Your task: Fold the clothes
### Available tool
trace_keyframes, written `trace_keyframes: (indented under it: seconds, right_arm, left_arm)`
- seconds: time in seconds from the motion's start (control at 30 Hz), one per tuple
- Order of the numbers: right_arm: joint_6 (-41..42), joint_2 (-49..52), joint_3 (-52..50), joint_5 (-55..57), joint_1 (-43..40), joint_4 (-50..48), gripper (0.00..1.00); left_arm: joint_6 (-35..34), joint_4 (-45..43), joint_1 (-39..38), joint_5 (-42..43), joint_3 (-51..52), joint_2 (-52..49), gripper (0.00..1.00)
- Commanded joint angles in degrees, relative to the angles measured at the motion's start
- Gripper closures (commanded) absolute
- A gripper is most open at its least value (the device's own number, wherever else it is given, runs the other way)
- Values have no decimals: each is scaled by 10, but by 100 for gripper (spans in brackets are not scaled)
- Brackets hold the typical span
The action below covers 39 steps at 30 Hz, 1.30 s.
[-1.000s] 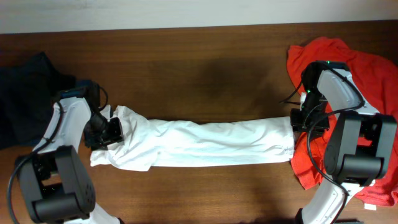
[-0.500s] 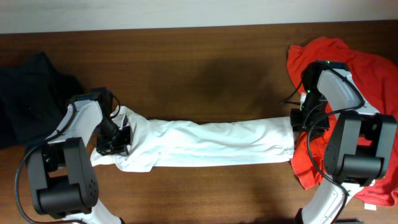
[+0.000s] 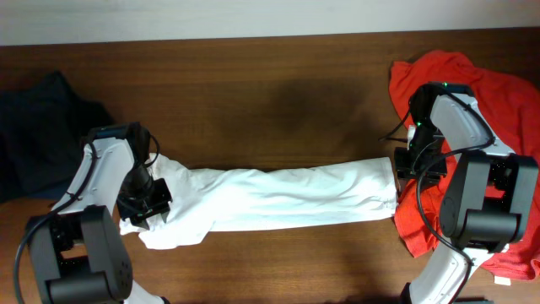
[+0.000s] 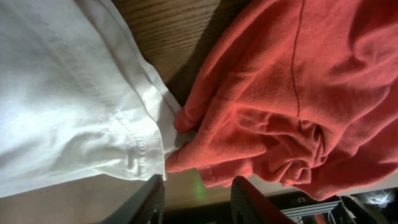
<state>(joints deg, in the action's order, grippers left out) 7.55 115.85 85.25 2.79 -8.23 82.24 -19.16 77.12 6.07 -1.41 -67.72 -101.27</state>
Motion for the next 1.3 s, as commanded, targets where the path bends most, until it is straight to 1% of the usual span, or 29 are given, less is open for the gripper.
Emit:
trace_keyframes:
  seconds: [0.0,0.07,0.27,0.33,0.43,0.47,0.5,0.53,0.6,0.63,0.7,0.77,0.8,0.83,0.9,0.97,1.0,1.03,1.1,1.17,1.2,1.27]
  right_arm:
    - [4,-6,-2,5,-1,-2,61]
    - [4,-6,-2,5,-1,-2,61]
    - [4,-6,-2,5,-1,-2,61]
    - [4,-6,-2,5,-1,-2,61]
    - [4,-6,-2,4,-1,-2,61]
    - [4,-6,-2,4,-1,-2,61]
    - [4,-6,-2,4,-1,-2,61]
    - [4,-6,-2,4,-1,-2,61]
    - [4,-6,-2,4,-1,-2,61]
    - [4,-6,-2,4,-1,-2,61]
    - [4,-6,-2,4,-1,-4,61]
    - [4,-6,-2,4,-1,-4,61]
    - [4,-6,-2,4,-1,-4,61]
    - [4,-6,-2,4,-1,-4,61]
    - [4,-6,-2,4,-1,-4,61]
    - [4,-6,-2,4,-1,-4,61]
    - [4,-6,-2,4,-1,-4,61]
    - [4,-6,-2,4,-1,-4,61]
    - [4,-6,-2,4,-1,-4,61]
    - [4,-6,-2,4,-1,-4,61]
    - [4,-6,-2,4,-1,-4,61]
    - [4,-6,-2,5,-1,-4,61]
  left_arm:
    - [-25,23,3,-61,-8,11,63]
    - [-25,21,3,-66,7,11,62]
    - [-24,-45,3,-70,79,11,63]
    - [-12,-73,3,-39,97,11,64]
    - [26,-99,3,23,97,11,64]
    - [30,-105,3,28,97,11,75]
    - [30,-106,3,28,97,11,94]
    - [33,-104,3,33,97,11,100]
    - [51,-98,3,50,96,11,100]
    - [61,-80,3,60,84,11,100]
    - [99,-50,3,96,52,15,100]
    - [145,8,3,189,-24,32,100]
    - [146,16,3,212,-42,36,100]
    - [146,15,3,239,-57,38,100]
    - [145,-20,3,308,-67,38,100]
    - [134,-54,3,341,-66,38,100]
    - [119,-71,3,339,-66,38,100]
    - [119,-82,3,332,-66,38,100]
    - [119,-94,3,251,-66,38,100]
    - [111,-86,3,160,-62,38,100]
    - [107,-82,3,128,-59,38,100]
    - [79,-75,3,89,-45,38,100]
